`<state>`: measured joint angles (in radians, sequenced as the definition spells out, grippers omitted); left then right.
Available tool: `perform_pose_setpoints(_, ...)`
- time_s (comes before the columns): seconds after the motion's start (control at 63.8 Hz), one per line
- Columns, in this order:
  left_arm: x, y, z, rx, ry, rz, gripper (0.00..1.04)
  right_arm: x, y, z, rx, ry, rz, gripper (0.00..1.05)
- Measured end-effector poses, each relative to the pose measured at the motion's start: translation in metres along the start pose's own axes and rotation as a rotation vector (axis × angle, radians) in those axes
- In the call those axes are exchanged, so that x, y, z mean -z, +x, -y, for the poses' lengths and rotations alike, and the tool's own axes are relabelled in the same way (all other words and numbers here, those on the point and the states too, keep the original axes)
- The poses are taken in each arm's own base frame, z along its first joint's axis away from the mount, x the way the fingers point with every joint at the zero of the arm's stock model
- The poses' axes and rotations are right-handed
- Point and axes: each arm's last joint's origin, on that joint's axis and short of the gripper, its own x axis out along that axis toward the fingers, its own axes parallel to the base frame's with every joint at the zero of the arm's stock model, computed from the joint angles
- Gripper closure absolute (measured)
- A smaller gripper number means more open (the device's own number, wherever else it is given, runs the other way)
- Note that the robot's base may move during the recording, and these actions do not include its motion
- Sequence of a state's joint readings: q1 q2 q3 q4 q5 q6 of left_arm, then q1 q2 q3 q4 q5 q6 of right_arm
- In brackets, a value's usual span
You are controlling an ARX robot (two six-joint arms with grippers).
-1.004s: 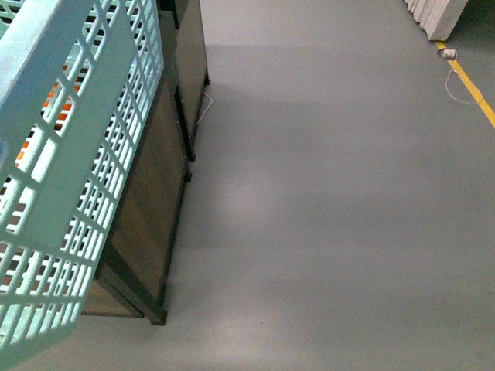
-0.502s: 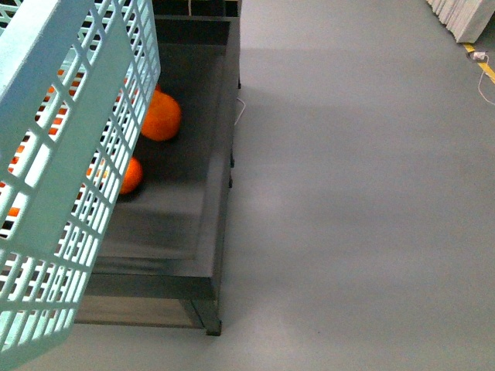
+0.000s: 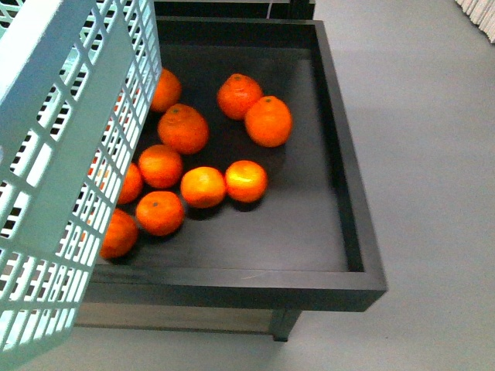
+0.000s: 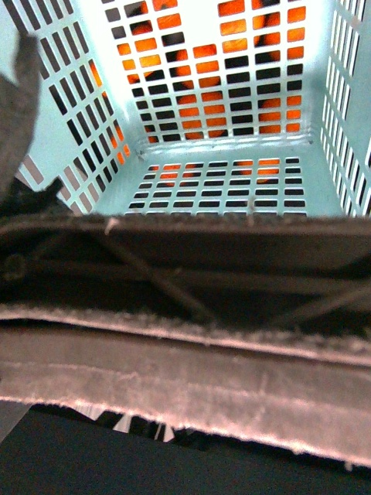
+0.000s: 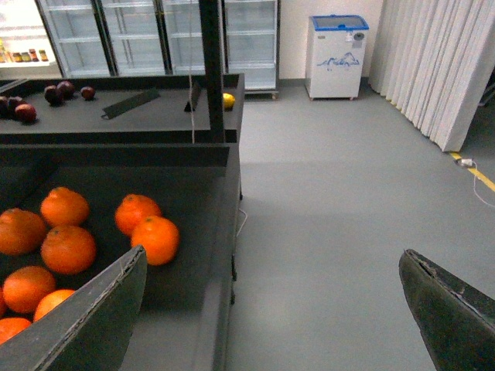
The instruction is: Pick lemon and mango into basket
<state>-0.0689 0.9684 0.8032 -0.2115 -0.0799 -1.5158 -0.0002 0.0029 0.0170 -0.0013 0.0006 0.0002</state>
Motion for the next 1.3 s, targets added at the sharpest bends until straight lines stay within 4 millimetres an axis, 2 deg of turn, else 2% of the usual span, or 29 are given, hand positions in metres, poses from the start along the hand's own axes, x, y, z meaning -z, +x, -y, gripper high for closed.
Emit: perform_pose_setpoints(1.302,0.0000,0.0001,0.0000,0.000,0.000,-0.001,0.91,0.0001,0.0000,0.0000,0.000,0.000,-0.001,0.09)
